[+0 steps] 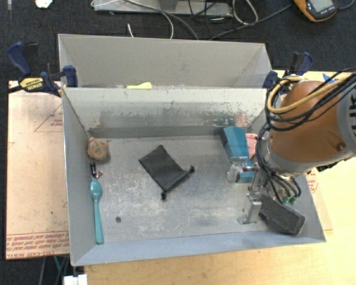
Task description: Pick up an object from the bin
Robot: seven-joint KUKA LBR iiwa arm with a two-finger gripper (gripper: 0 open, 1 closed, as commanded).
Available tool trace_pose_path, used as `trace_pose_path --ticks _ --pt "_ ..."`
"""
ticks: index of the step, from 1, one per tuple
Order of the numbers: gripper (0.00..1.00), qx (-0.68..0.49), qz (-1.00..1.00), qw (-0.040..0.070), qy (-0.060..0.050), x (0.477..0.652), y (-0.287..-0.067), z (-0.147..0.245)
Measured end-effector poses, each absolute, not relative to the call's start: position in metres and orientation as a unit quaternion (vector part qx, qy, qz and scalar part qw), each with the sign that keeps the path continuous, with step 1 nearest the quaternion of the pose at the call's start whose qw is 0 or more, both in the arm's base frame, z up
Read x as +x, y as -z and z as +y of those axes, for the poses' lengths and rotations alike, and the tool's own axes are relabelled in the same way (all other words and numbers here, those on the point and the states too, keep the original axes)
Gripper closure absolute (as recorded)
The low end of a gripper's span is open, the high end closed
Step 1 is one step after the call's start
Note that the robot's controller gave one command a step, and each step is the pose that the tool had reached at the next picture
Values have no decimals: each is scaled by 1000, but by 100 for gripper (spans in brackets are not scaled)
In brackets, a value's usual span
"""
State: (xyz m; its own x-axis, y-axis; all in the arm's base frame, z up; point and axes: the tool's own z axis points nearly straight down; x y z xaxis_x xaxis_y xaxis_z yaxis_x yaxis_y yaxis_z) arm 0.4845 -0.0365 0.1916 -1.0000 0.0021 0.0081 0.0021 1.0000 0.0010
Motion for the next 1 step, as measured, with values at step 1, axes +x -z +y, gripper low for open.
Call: trace_pose_path --ticks 1 --pt "0 0 -1000 0 0 486 -195 -36"
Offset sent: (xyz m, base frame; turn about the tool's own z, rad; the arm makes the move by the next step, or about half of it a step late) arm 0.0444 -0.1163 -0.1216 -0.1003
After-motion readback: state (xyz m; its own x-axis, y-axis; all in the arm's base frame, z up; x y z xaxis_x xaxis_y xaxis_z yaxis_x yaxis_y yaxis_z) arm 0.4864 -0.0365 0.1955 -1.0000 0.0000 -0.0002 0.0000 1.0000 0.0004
